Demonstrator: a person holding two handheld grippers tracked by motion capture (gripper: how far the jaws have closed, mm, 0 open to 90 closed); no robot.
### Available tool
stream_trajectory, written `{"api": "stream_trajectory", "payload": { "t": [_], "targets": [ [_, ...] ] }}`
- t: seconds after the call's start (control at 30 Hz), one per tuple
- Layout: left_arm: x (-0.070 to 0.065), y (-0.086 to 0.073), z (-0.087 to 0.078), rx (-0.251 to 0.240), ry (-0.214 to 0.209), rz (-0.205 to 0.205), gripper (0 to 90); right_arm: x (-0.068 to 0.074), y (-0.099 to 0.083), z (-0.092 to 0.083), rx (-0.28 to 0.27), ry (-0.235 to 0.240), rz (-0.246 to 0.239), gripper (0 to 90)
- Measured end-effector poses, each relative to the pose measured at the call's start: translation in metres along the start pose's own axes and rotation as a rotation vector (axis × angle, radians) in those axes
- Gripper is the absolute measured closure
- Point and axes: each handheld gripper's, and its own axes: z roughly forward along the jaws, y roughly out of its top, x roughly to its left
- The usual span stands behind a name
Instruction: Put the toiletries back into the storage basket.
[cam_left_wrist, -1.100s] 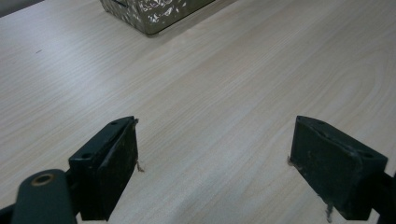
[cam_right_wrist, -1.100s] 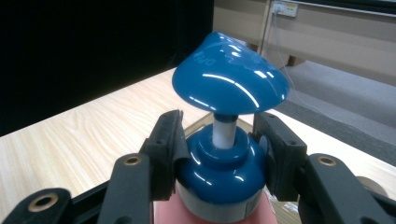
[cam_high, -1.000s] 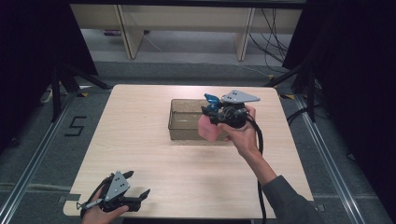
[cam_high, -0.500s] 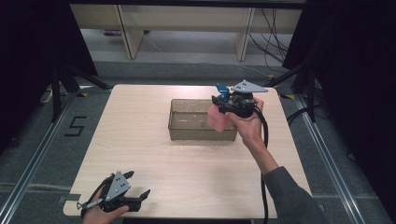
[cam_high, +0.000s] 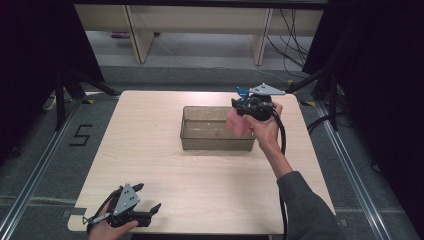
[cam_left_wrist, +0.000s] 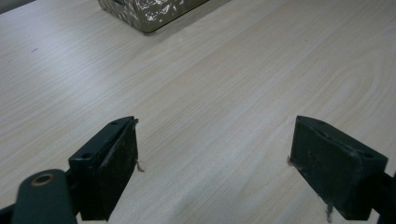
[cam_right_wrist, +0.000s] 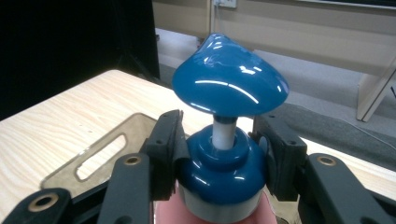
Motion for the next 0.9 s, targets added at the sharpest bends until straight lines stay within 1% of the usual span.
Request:
{"api": "stream_trajectory", "payload": {
  "t": [0.07, 0.1, 0.13, 0.17, 0.2, 0.23, 0.27, 0.3, 0.33, 0.37, 0.4, 0.47, 0.5, 0.53, 0.57, 0.6, 0.63, 0.67, 0.7, 0.73, 0.77, 0.8, 0.83, 0.87, 0.9],
  "targets": [
    [0.000, 0.000, 0.000, 0.000, -0.001, -0.001, 14.6, -0.001, -0.001, 0.002, -0.006, -0.006, 0.006, 54.0],
    [-0.001, -0.001, 0.001, -0.008, 0.005, -0.011, 14.6, -0.003, -0.003, 0.004, -0.003, -0.018, -0.009, 54.0],
    [-0.001, 0.000, 0.000, 0.000, 0.012, -0.006, 14.6, -0.004, -0.004, 0.005, 0.004, -0.011, 0.003, 54.0],
    [0.000, -0.001, 0.000, 0.005, 0.006, 0.000, 14.6, -0.005, -0.005, 0.007, -0.003, -0.016, 0.002, 54.0],
    [-0.001, -0.001, 0.001, -0.001, -0.001, -0.004, 14.7, -0.005, -0.006, 0.007, 0.006, -0.019, 0.010, 53.9],
    [-0.001, -0.001, 0.001, -0.001, -0.001, -0.004, 14.6, -0.006, -0.008, 0.008, 0.004, -0.022, 0.001, 53.9],
    [-0.001, -0.001, 0.000, 0.002, 0.007, -0.008, 14.6, -0.006, -0.009, 0.010, 0.006, -0.024, 0.011, 54.0],
    [-0.001, 0.000, 0.000, -0.003, 0.002, -0.006, 14.6, -0.006, -0.011, 0.010, 0.018, -0.019, 0.022, 54.0],
    [-0.001, 0.000, 0.000, -0.003, 0.002, -0.006, 14.6, -0.006, -0.011, 0.010, 0.018, -0.019, 0.022, 54.0],
    [0.000, 0.000, 0.000, -0.001, 0.000, -0.002, 14.6, -0.007, -0.012, 0.011, 0.012, -0.018, 0.007, 54.0],
    [0.000, 0.000, 0.000, -0.002, 0.000, -0.005, 14.6, -0.007, -0.014, 0.011, 0.017, -0.018, 0.015, 54.0],
    [0.000, 0.000, 0.000, -0.001, 0.000, -0.008, 14.7, -0.008, -0.016, 0.012, 0.012, -0.027, 0.009, 54.0],
    [-0.001, -0.001, 0.001, -0.009, 0.011, -0.010, 14.7, -0.009, -0.017, 0.013, 0.001, -0.035, -0.003, 54.0],
    [-0.001, 0.000, 0.001, -0.003, 0.005, -0.003, 14.6, -0.009, -0.019, 0.013, 0.009, -0.037, -0.007, 54.0],
    [-0.001, 0.000, 0.001, -0.003, 0.005, -0.003, 14.6, -0.007, -0.020, 0.014, 0.017, -0.025, 0.020, 54.0],
    [-0.002, 0.000, 0.000, 0.001, 0.006, -0.005, 14.6, -0.009, -0.021, 0.014, 0.012, -0.036, -0.005, 54.0],
    [-0.001, -0.001, 0.001, -0.002, 0.003, -0.005, 14.7, -0.009, -0.022, 0.014, 0.020, -0.021, 0.021, 54.0],
    [0.000, -0.001, 0.000, 0.003, 0.008, -0.002, 14.7, -0.010, -0.023, 0.015, 0.011, -0.037, 0.005, 54.0],
    [0.000, 0.000, 0.001, 0.002, 0.006, 0.004, 14.6, -0.009, -0.025, 0.016, 0.012, -0.027, 0.035, 54.0],
    [0.000, 0.000, 0.001, 0.002, 0.006, 0.004, 14.7, -0.010, -0.026, 0.016, 0.016, -0.030, 0.023, 54.0],
    [-0.001, -0.001, 0.000, -0.001, 0.005, -0.005, 14.7, -0.012, -0.027, 0.017, 0.012, -0.037, 0.011, 53.9],
    [-0.001, -0.001, 0.000, -0.001, 0.005, -0.005, 14.6, -0.012, -0.027, 0.017, 0.012, -0.037, 0.011, 53.9],
    [-0.001, -0.001, 0.001, -0.003, 0.006, -0.010, 14.6, -0.011, -0.029, 0.018, 0.018, -0.040, 0.024, 54.0],
    [-0.001, -0.001, 0.001, -0.003, 0.006, -0.010, 14.7, -0.011, -0.029, 0.018, 0.018, -0.040, 0.024, 54.0],
    [-0.001, 0.000, 0.000, -0.003, 0.009, -0.006, 14.6, -0.011, -0.031, 0.019, 0.026, -0.040, 0.040, 54.0]
  ]
}}
